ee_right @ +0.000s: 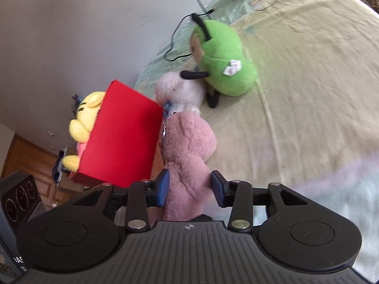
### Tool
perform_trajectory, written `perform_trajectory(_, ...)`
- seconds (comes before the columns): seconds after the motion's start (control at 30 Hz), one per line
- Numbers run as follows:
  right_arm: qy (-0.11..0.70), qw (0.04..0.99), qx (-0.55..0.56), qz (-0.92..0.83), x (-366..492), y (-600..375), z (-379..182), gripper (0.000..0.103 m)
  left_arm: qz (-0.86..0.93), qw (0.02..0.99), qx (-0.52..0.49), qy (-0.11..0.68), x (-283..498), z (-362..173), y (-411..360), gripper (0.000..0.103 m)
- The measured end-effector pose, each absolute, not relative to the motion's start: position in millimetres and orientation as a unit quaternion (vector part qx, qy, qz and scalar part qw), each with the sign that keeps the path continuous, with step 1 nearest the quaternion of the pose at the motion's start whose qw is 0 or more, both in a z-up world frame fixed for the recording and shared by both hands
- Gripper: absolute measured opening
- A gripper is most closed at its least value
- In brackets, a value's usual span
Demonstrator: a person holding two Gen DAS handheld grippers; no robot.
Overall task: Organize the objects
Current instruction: 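Grasp the pink teddy bear with the right gripper, then lift the pink teddy bear with the right gripper and carry it over the red box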
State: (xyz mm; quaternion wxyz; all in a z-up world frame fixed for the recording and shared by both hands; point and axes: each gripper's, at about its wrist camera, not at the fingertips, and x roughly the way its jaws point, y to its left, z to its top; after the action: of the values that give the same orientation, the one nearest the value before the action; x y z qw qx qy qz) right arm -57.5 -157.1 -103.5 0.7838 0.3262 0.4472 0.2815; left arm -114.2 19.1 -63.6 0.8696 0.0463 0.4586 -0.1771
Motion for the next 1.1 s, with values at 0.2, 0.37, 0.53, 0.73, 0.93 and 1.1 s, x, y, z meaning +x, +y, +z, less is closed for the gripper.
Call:
perform_trajectory(0.2,0.447,0.764,0.343,0.316,-44,-144,-99,0.038,-0.14,0.868,0.05,0.475,-100,-68,34,0.096)
perform_trajectory(0.37,0.433,0.732,0.354,0.39,-35,-120,-84,0.037,-0.123,0.864,0.037,0.487,-92,-68,54,0.059)
perform_trajectory(0.53,0.438,0.723,0.332,0.418,-33,-97,-83,0.037,-0.081,0.857,0.016,0.508,-87,-77,75,0.041)
perform_trajectory(0.73,0.436,0.734,0.357,0.379,-29,-123,-97,0.037,-0.086,0.855,-0.026,0.511,-86,-78,91,0.04)
perform_trajectory(0.93,0.466,0.733,0.34,0.36,-20,-118,-124,0.037,-0.113,0.849,-0.041,0.514,-85,-77,94,0.04)
perform_trajectory(1.1,0.465,0.714,0.361,0.378,-13,-105,-135,0.038,-0.115,0.848,-0.049,0.515,-81,-78,99,0.036)
